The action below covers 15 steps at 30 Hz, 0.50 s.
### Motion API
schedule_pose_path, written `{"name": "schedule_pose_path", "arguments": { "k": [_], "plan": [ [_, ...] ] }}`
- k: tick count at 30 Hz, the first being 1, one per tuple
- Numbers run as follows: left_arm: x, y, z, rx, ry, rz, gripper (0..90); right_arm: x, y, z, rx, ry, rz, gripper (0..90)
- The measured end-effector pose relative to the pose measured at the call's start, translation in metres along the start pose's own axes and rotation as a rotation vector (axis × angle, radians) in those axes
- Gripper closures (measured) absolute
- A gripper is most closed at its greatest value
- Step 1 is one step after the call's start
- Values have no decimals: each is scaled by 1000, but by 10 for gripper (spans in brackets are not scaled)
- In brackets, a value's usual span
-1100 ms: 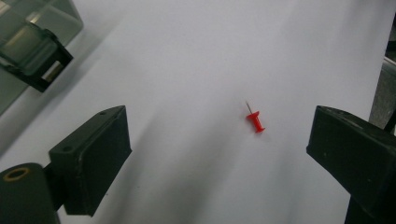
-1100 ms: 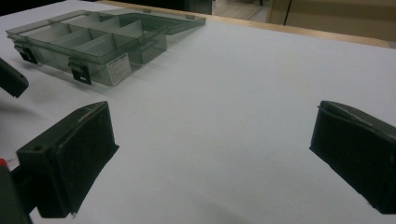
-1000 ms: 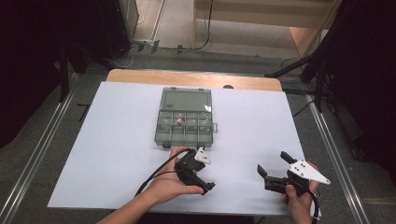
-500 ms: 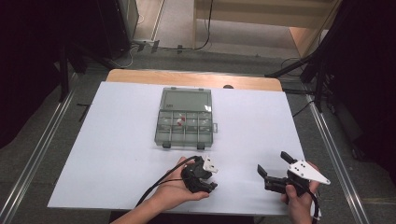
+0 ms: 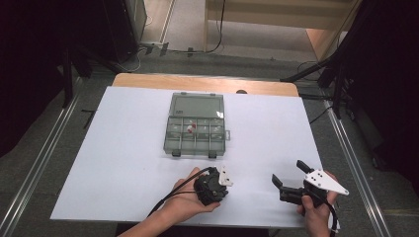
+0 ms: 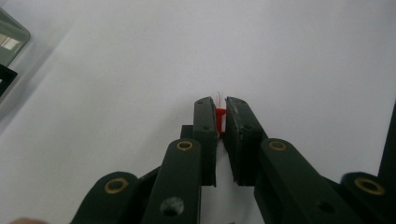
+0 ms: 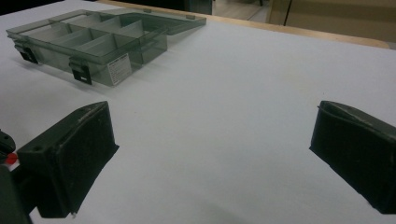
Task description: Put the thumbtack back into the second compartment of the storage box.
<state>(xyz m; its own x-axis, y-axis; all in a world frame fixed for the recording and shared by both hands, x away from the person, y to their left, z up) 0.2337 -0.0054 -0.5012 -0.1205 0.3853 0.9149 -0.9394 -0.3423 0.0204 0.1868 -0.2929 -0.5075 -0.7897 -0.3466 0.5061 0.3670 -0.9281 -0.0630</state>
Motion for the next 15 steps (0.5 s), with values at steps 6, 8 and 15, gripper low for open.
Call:
{"name": "schedule_pose_path", "arguments": {
  "k": [6, 8, 15],
  "plan": [
    [0, -1, 0, -6, -3, -6, 851, 0, 0, 0, 1, 0, 1, 3],
    [0, -2, 0, -1, -2, -18, 853, 0, 0, 0, 1, 0, 0, 3],
    [1, -7, 1, 1, -7, -49, 854, 0, 1, 0, 2, -1, 4, 3]
  ]
}}
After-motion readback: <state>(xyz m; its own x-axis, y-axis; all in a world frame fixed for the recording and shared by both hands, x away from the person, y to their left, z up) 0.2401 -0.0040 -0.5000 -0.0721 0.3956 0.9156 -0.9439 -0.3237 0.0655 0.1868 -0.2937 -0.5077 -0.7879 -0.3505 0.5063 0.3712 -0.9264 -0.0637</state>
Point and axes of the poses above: each handheld gripper's, and its own axes: x roughly backward along the jaws, z roughly out of its top, y roughly to its right, the point moved 1 cm from there along -x, roughly forward along the jaws, and after that the axes turned 8 degrees about -y, right-handed, at the moved point
